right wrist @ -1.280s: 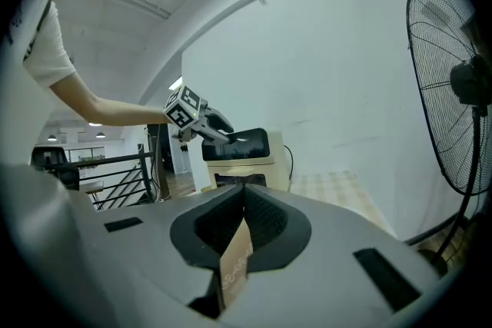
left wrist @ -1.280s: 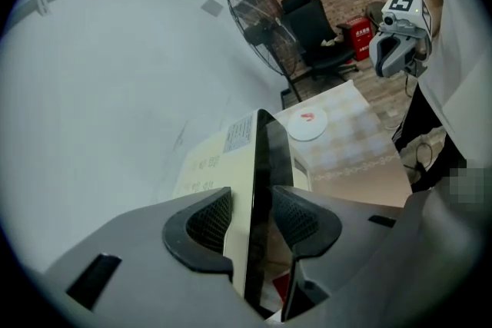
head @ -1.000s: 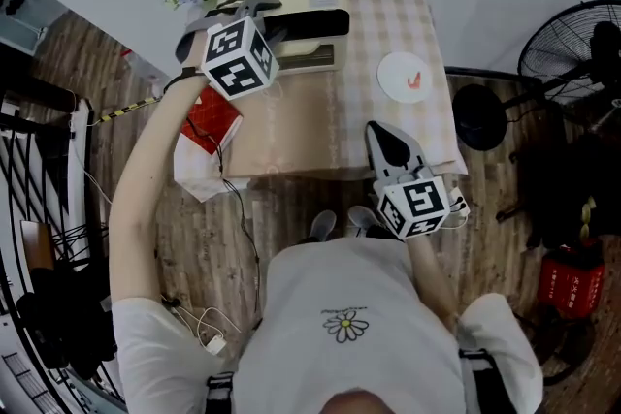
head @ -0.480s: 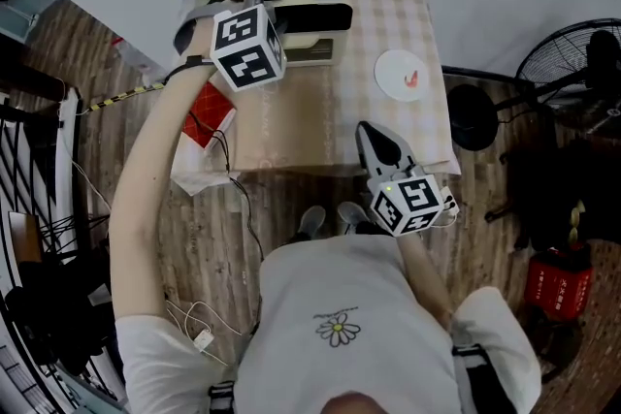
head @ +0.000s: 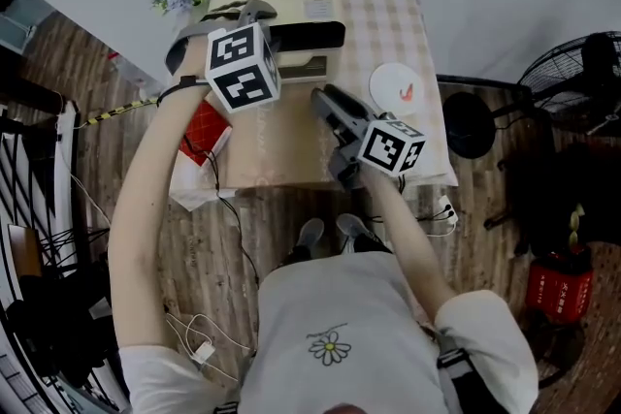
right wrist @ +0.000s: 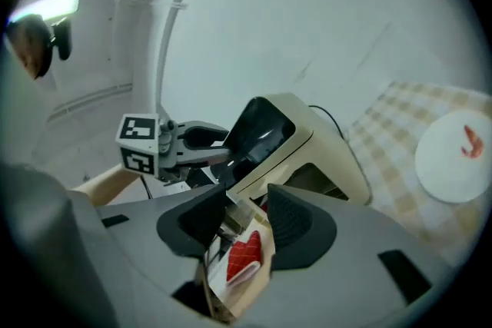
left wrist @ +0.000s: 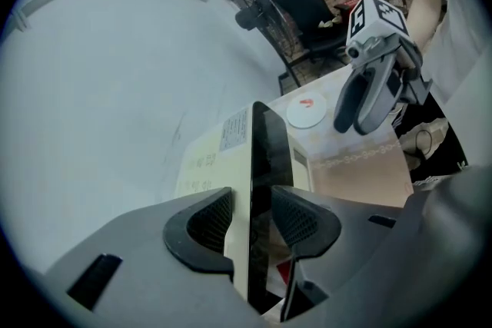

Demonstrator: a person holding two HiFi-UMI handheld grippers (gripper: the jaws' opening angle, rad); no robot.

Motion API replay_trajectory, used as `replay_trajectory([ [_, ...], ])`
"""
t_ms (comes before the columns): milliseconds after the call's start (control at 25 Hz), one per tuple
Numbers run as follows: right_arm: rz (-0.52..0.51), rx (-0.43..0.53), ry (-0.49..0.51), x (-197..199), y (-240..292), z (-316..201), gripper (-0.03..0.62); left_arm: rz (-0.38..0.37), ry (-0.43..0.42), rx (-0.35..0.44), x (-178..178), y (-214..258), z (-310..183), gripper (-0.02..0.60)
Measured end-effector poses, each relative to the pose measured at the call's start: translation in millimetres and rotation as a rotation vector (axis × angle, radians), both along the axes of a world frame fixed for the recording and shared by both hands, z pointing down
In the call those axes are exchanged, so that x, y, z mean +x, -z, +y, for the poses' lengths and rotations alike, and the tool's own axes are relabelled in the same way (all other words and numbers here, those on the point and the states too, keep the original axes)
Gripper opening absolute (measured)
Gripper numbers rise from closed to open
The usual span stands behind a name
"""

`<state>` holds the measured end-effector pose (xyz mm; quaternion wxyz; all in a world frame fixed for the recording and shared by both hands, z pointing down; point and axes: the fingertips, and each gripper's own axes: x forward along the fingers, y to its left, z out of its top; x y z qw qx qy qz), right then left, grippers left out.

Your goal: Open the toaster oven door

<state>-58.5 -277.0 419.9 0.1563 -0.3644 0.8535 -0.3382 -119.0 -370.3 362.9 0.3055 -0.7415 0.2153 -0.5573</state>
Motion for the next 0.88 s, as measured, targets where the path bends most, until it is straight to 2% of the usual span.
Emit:
replay_trajectory([
  [200,-0.253,-0.156,0.007,-27.5,-20.0,-41.3,0.138,-0.042,0.013,-0.040,0.1,-1.0,-1.5,0.172],
  [600,-0.457,-0.333,-0.032,-55.4,-42.8,-85.4,0.138,-0.030,0.015,-0.035,1.0,-1.1,-1.0,0.173],
  [760,-0.502,-0.380,-0.080,-57.1,-46.1,-95.5,0.071,-0.035,0.015,-0.045,1.4,-1.6,-1.9,0.175],
  [880,-0.521,-0.383,-0.099,-58.0,-45.6,-96.2,0.063,-0.020,0.018,-0.040,0.4,-1.2,-1.9,0.176],
])
